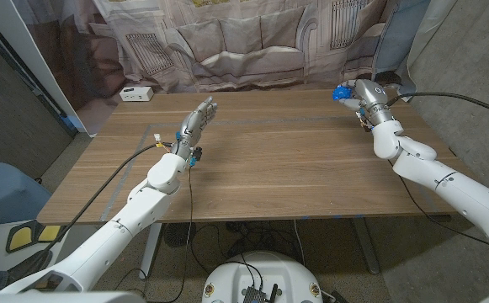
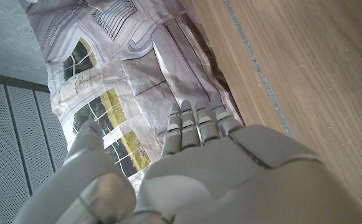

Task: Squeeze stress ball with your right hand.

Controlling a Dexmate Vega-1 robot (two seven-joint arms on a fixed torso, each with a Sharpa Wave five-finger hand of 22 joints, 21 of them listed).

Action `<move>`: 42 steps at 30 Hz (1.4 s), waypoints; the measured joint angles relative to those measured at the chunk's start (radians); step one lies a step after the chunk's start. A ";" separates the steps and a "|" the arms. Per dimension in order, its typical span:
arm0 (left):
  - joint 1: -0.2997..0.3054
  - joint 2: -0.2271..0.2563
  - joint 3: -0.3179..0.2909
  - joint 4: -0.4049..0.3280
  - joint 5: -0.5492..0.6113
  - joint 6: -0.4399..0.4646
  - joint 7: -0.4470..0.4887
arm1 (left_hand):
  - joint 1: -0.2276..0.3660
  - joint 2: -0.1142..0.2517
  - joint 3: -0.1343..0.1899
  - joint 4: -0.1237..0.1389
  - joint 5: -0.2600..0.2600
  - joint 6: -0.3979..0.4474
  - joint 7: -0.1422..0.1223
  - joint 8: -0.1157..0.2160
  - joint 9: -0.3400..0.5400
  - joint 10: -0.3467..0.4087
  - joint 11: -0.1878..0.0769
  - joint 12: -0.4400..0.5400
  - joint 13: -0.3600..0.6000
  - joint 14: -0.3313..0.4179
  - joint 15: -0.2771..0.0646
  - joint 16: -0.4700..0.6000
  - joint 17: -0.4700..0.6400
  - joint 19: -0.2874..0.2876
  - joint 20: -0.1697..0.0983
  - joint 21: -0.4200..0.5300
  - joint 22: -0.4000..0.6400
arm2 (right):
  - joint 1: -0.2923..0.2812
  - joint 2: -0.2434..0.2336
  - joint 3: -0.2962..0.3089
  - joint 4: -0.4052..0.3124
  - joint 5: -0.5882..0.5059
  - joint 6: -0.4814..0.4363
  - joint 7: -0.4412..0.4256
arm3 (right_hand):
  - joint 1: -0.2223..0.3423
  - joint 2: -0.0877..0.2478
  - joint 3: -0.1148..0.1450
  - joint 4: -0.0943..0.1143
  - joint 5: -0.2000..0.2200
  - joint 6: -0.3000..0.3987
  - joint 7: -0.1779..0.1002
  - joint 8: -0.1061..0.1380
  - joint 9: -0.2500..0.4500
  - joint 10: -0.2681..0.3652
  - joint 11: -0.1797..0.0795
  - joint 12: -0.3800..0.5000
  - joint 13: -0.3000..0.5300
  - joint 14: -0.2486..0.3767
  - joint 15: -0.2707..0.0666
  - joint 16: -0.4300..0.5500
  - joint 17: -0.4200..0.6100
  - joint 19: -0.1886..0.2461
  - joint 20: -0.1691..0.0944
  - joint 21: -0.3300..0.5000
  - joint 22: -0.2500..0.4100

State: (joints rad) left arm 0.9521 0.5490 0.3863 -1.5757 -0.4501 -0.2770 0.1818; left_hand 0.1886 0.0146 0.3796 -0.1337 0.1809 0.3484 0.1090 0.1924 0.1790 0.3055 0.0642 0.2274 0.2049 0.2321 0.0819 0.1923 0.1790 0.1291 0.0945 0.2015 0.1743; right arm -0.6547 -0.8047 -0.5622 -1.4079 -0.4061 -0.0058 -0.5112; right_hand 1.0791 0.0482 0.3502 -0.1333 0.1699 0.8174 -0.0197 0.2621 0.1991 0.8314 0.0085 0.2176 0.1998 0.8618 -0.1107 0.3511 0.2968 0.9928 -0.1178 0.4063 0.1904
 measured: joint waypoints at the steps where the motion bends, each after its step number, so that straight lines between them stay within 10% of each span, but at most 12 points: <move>1: 0.000 0.000 0.000 0.000 0.000 0.001 0.001 | 0.000 0.000 0.000 0.000 0.000 0.000 0.000 0.000 0.000 0.000 0.000 0.000 0.000 0.000 0.000 0.000 0.000 0.000 0.000 0.000 0.000 | -0.004 -0.004 0.000 -0.006 0.000 -0.001 0.000 | 0.000 0.000 -0.001 0.001 0.000 -0.002 0.002 -0.004 0.000 -0.003 -0.003 0.000 0.000 0.000 0.000 0.000 0.000 -0.004 0.004 0.000 0.000; 42: 0.010 -0.001 0.000 -0.015 0.004 0.006 0.015 | 0.005 0.005 0.000 0.000 0.000 0.004 -0.004 0.000 0.000 0.000 0.000 -0.006 0.000 0.000 0.000 0.000 0.000 0.000 0.000 0.000 0.000 | -0.035 -0.036 0.027 -0.049 0.007 0.001 0.022 | -0.084 -0.034 -0.045 0.012 0.005 -0.109 0.020 -0.059 0.006 -0.119 0.020 -0.029 0.003 -0.117 0.032 -0.064 0.000 -0.096 0.018 -0.040 -0.009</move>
State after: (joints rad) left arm 0.9616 0.5478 0.3863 -1.5905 -0.4460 -0.2710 0.1970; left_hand 0.1938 0.0199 0.3796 -0.1337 0.1809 0.3520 0.1052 0.1925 0.1789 0.3055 0.0642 0.2216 0.2049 0.2321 0.0819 0.1923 0.1790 0.1291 0.0945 0.2015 0.1743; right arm -0.6897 -0.8409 -0.5354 -1.4564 -0.3996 -0.0049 -0.4894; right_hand 0.9949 0.0142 0.3051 -0.1211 0.1745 0.7086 0.0000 0.2033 0.2050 0.7122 0.0288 0.1886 0.2028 0.7444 -0.0787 0.2872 0.2968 0.8964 -0.1000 0.3660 0.1813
